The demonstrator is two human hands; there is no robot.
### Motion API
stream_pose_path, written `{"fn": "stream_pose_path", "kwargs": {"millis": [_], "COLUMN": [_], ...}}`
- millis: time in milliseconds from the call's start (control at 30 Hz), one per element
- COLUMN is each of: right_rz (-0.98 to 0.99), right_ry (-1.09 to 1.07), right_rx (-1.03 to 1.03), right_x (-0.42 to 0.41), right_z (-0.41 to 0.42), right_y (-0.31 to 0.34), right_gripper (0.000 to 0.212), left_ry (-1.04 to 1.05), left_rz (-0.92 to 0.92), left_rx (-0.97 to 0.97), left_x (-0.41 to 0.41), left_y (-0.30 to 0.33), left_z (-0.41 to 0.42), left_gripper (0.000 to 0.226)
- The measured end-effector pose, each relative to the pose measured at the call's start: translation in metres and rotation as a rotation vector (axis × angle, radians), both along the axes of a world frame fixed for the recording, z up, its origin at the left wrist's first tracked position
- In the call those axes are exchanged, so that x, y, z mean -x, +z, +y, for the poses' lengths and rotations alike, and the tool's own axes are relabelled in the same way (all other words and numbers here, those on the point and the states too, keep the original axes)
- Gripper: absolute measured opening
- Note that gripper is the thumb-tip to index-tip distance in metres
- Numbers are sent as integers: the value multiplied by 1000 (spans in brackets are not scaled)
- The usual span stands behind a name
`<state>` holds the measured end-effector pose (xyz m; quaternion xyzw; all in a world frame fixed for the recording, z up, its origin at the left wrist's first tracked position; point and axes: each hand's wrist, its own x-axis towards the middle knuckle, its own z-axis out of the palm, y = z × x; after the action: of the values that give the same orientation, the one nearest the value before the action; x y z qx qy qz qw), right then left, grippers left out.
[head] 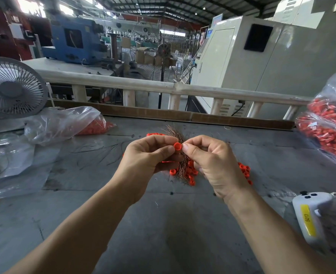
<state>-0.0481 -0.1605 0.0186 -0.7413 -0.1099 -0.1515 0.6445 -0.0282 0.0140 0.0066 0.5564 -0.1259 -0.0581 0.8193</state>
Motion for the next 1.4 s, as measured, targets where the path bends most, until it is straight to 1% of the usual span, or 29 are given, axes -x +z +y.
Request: {"fn": "stream_pose_path", "kwargs": {"millis": [133, 267, 433, 600, 833, 933, 1033, 1067, 1133, 1200, 1233, 1300, 1400], "right_rz": [41, 79, 137, 201, 249, 249, 203, 183, 151, 193, 243, 325, 325], "right_ry": [15, 7, 12, 93, 125, 119, -56, -152, -378, -526, -542, -504, -420], "right_rx": [-20, -12, -5, -112, -44, 20, 132, 209, 438, 641, 685, 747, 807], "right_x": [2, 3, 2, 4, 1, 0, -5, -7, -12, -16, -17, -16, -19], "right_z": [0, 0, 1, 6, 7, 3, -5, -10, -27, -46, -52, -58, -55], "right_y": [1, 1, -1, 0, -5, -6, -6, -6, -7, -7, -7, -9, -16], "right_gripper": [16, 17, 17, 19, 17, 13, 12, 13, 16, 18, 18, 25, 22], "left_ry": [-47, -68, -15, 27, -13, -10, 14, 24, 38, 44, 47, 53, 59], "left_rz": [17, 21, -13, -75, -63, -54, -48, -43, -35, -29, -29, -29, -28], "left_rx": [-27, -22, -20, -26, 22, 41, 33, 30, 26, 18, 11, -5, -18], "left_x": [-1, 0, -1, -2, -2, -3, -4, -5, -5, -5, -5, -5, -5], "left_y": [0, -1, -2, -2, -1, -2, -3, -3, -3, -4, -4, -4, -5], "left_z": [2, 1, 1, 3, 3, 4, 5, 5, 5, 6, 5, 5, 4], "left_gripper": [25, 24, 21, 22, 21, 21, 21, 21, 20, 20, 20, 19, 19]}}
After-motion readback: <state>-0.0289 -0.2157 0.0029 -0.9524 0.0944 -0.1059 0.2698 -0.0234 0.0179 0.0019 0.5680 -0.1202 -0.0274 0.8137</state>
